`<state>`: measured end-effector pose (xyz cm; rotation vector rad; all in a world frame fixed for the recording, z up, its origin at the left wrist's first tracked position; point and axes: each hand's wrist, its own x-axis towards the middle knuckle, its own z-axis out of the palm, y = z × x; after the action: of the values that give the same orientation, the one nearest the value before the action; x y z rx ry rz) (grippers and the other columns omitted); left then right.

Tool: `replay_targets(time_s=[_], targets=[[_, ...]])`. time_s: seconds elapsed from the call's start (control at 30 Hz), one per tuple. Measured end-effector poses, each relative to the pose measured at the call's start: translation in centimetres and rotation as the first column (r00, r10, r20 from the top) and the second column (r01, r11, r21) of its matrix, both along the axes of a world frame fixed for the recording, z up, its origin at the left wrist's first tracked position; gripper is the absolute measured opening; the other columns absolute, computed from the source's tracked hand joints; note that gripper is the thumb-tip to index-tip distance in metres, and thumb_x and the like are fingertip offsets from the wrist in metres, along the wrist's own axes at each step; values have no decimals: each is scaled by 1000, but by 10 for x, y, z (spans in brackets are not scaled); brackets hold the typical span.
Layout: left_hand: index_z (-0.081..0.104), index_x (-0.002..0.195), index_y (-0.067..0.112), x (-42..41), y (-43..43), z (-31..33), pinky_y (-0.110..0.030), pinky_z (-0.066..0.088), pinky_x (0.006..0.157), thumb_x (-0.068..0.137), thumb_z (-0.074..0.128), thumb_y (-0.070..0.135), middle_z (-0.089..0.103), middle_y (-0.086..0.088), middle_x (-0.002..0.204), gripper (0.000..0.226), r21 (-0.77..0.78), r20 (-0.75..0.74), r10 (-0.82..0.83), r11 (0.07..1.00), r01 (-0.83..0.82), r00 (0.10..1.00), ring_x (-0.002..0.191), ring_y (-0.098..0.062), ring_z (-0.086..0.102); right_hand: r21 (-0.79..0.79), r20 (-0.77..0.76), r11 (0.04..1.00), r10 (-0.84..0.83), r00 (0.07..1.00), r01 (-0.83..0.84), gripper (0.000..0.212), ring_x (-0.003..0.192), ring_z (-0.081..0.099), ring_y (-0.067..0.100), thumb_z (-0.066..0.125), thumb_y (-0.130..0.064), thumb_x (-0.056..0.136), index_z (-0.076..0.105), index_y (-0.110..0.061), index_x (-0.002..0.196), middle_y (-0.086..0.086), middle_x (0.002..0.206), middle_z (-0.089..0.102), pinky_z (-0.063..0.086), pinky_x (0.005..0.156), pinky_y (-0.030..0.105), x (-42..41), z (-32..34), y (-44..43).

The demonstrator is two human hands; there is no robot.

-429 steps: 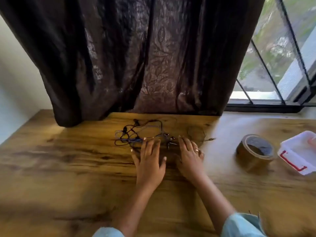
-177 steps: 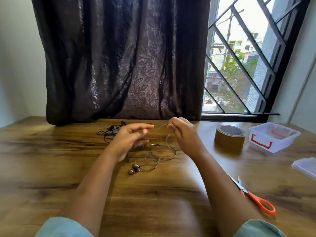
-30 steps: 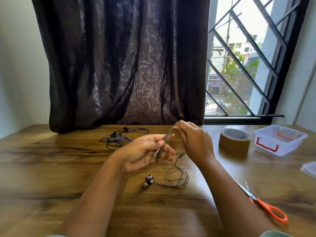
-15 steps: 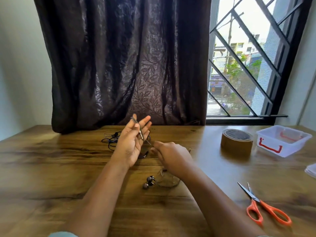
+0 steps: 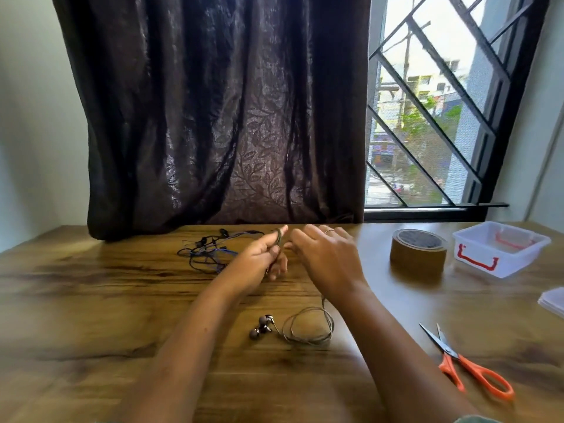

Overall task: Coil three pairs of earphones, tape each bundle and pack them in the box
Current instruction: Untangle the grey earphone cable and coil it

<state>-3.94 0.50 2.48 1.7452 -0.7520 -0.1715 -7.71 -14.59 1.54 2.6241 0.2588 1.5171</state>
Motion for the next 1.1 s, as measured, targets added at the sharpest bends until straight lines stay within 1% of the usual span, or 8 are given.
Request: replay_targets(time_s=[0.17, 0.3, 0.43, 0.57, 0.7, 0.87, 1.0, 1.1], targets=[[58, 112, 9, -17, 4, 12, -21, 41, 52, 100, 29, 4, 38, 4, 58, 32, -40, -182, -182, 983, 177, 966, 39, -3, 26, 101, -12, 988, -113, 994, 113, 30, 67, 64, 22, 43, -42, 94, 59, -24, 76, -5, 68, 64, 44, 66, 35, 0, 0, -9], [59, 114, 4, -24, 8, 17, -17, 32, 44, 100, 29, 7, 34, 7, 53, 34, -140, -359, -284, 958, 250, 889, 39, -2, 22, 181, -81, 972, -135, 988, 148, 27, 69, 66, 24, 40, -39, 93, 55, -23, 78, -4, 67, 66, 45, 64, 35, 0, -1, -10], [56, 125, 4, -31, 3, 18, -18, 39, 44, 98, 28, 6, 45, 2, 56, 38, -336, -343, -401, 897, 287, 850, 34, -1, 27, 250, -299, 960, -45, 953, 124, 13, 91, 64, 29, 38, -24, 99, 51, -24, 102, -1, 94, 68, 37, 66, 33, 0, -8, -11], [48, 133, 11, -30, -6, 17, -22, 52, 55, 99, 28, 6, 66, -5, 75, 40, -560, -276, -360, 813, 155, 891, 42, -6, 49, 227, -497, 969, 29, 867, 98, 21, 94, 64, 33, 36, -18, 99, 46, -22, 117, 6, 103, 67, 39, 64, 34, -3, -13, -2], [38, 140, 22, -13, 2, 16, -24, 57, 70, 102, 27, 10, 73, -1, 102, 42, -672, -262, -154, 738, -65, 953, 68, -13, 67, 277, -575, 960, 205, 792, -48, 18, 86, 65, 33, 37, -29, 102, 50, -18, 108, 9, 96, 68, 42, 61, 33, -5, -11, 22], [20, 149, 27, 6, 7, 2, -35, 42, 104, 104, 26, 11, 65, 12, 113, 48, -539, -156, 121, 822, -187, 980, 105, -12, 65, 290, -624, 943, 315, 715, -163, 27, 77, 63, 27, 35, -35, 103, 53, -15, 101, 9, 89, 66, 48, 62, 34, -8, -10, 44], [16, 147, 33, 13, 10, -5, -22, 42, 98, 103, 29, 12, 62, 10, 114, 50, -292, 28, 292, 917, -271, 956, 103, -4, 61, 227, -616, 962, 262, 743, -151, 28, 83, 64, 28, 38, -40, 100, 57, -18, 101, 8, 94, 67, 47, 65, 33, -8, -5, 34], [20, 139, 43, 11, 10, -10, -8, 45, 80, 102, 35, 13, 66, 8, 97, 50, -45, 190, 311, 950, -309, 931, 86, -3, 63, 191, -557, 970, 232, 798, -148, 28, 88, 65, 26, 42, -41, 98, 59, -23, 111, 5, 98, 69, 44, 66, 31, -10, 3, 24]])
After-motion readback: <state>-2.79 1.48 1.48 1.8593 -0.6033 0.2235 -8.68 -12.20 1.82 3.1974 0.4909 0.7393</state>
